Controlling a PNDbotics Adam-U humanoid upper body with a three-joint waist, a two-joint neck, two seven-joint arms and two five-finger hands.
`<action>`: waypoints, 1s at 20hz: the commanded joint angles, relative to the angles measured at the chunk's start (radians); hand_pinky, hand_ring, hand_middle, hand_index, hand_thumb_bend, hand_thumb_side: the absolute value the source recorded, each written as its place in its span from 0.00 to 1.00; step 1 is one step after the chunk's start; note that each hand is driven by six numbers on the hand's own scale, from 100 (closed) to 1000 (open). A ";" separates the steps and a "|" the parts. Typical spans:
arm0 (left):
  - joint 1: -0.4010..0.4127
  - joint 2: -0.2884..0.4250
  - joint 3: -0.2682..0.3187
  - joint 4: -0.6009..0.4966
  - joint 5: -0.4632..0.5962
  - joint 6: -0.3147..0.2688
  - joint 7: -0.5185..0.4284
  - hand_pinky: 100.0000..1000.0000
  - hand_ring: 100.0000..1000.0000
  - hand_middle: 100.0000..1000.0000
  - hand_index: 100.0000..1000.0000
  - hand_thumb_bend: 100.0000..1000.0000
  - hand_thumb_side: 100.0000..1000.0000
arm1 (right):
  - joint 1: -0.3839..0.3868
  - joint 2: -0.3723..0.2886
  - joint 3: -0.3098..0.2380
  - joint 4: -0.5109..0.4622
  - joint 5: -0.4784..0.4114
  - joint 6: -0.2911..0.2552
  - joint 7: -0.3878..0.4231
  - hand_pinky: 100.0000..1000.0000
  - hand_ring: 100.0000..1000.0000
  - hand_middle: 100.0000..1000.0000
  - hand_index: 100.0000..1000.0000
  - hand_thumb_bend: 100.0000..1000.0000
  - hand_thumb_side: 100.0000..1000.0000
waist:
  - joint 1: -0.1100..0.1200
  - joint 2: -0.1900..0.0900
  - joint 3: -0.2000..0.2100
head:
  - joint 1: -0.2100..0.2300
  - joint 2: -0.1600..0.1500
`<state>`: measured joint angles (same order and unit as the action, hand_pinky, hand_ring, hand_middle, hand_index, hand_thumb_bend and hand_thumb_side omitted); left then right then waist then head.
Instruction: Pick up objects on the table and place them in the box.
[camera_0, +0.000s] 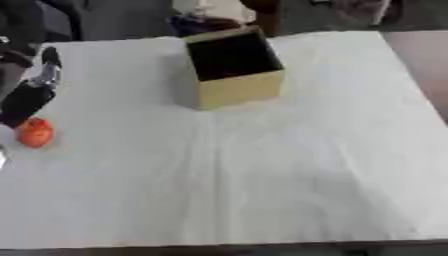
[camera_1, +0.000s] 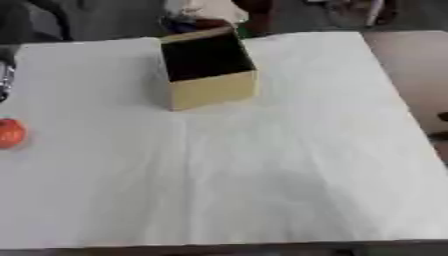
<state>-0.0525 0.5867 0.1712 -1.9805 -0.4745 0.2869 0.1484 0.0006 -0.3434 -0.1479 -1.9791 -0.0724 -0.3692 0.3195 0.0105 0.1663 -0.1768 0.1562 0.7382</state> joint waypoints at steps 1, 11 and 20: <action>-0.003 0.032 0.019 -0.017 -0.024 0.009 -0.025 0.79 0.60 0.59 0.88 0.14 0.64 | -0.003 -0.017 -0.008 -0.021 0.002 -0.004 0.000 0.69 1.00 0.72 0.96 0.00 0.41 | -0.001 -0.014 0.002 | -0.001 0.001; -0.003 0.081 0.041 0.120 -0.165 0.053 -0.222 0.79 0.63 0.64 0.90 0.18 0.55 | 0.001 -0.016 -0.007 -0.021 0.005 0.002 0.004 0.69 1.00 0.72 0.96 0.00 0.41 | 0.003 -0.016 0.002 | -0.005 0.003; -0.038 0.148 0.053 0.274 -0.246 0.045 -0.443 0.79 0.64 0.66 0.89 0.25 0.43 | 0.003 -0.015 -0.007 -0.021 0.008 0.006 0.006 0.69 1.00 0.72 0.96 0.00 0.41 | 0.006 -0.017 0.002 | -0.008 0.002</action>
<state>-0.0793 0.6856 0.2065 -1.7147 -0.7109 0.3347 -0.2730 0.0091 -0.3434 -0.1476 -1.9791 -0.0689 -0.3642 0.3250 0.0145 0.1610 -0.1752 0.1509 0.7386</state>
